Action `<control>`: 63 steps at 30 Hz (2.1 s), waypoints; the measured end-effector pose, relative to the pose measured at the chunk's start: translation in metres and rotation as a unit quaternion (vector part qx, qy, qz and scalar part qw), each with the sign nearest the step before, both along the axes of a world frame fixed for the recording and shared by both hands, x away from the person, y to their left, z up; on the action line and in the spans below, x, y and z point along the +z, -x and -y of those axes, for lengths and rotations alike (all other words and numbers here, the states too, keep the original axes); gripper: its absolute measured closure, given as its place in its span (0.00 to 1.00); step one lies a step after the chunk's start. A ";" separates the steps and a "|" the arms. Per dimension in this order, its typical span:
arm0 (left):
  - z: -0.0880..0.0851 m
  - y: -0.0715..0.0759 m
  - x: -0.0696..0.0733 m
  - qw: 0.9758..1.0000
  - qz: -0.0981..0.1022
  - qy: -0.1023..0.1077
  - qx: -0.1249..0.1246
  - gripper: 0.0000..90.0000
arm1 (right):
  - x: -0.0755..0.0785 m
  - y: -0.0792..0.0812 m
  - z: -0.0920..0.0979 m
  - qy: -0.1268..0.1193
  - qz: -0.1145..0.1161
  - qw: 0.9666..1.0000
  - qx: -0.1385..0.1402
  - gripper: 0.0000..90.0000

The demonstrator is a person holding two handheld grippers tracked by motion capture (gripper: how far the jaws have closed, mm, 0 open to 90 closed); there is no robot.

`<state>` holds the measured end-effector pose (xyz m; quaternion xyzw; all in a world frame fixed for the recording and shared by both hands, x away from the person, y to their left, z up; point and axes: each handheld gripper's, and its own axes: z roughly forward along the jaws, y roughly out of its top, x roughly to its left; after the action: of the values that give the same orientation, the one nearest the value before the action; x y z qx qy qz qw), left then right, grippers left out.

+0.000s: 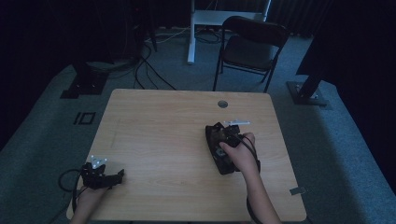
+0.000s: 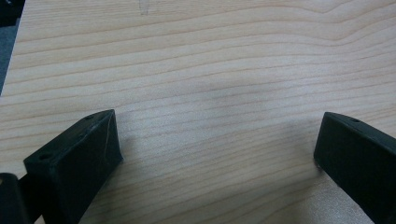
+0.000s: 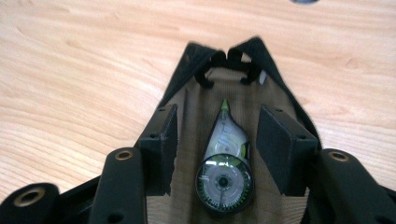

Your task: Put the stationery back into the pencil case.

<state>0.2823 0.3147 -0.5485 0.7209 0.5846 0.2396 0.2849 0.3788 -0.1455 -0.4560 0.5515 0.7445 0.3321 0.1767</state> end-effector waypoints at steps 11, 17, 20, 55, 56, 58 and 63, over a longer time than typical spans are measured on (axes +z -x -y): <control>0.000 0.000 0.000 1.000 0.000 -0.001 -0.001 0.01 | 0.018 0.020 0.012 -0.015 0.038 0.999 0.015 0.54; 0.000 0.000 0.000 1.000 0.000 0.001 0.001 0.01 | 0.022 0.028 0.021 -0.016 0.053 0.998 0.015 0.52; 0.000 0.000 0.000 1.000 0.000 0.000 0.000 0.01 | 0.021 0.032 0.027 -0.019 0.059 0.998 0.012 0.52; 0.000 0.000 0.000 1.000 0.000 -0.001 0.000 0.01 | -0.040 0.061 0.111 -0.022 0.085 0.994 -0.061 0.45; 0.000 0.000 0.000 1.000 0.000 -0.001 0.000 0.01 | -0.043 0.061 0.112 -0.020 0.086 0.994 -0.065 0.45; 0.000 0.000 0.000 1.000 0.000 -0.001 0.000 0.01 | -0.048 0.062 0.115 -0.020 0.081 0.994 -0.067 0.45; 0.000 0.000 0.000 1.000 0.000 0.000 0.000 0.01 | -0.059 0.063 0.120 -0.017 0.071 0.994 -0.076 0.43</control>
<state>0.2823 0.3148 -0.5486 0.7211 0.5843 0.2400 0.2847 0.3156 -0.2653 -0.5147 0.5847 0.6802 0.3684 0.2444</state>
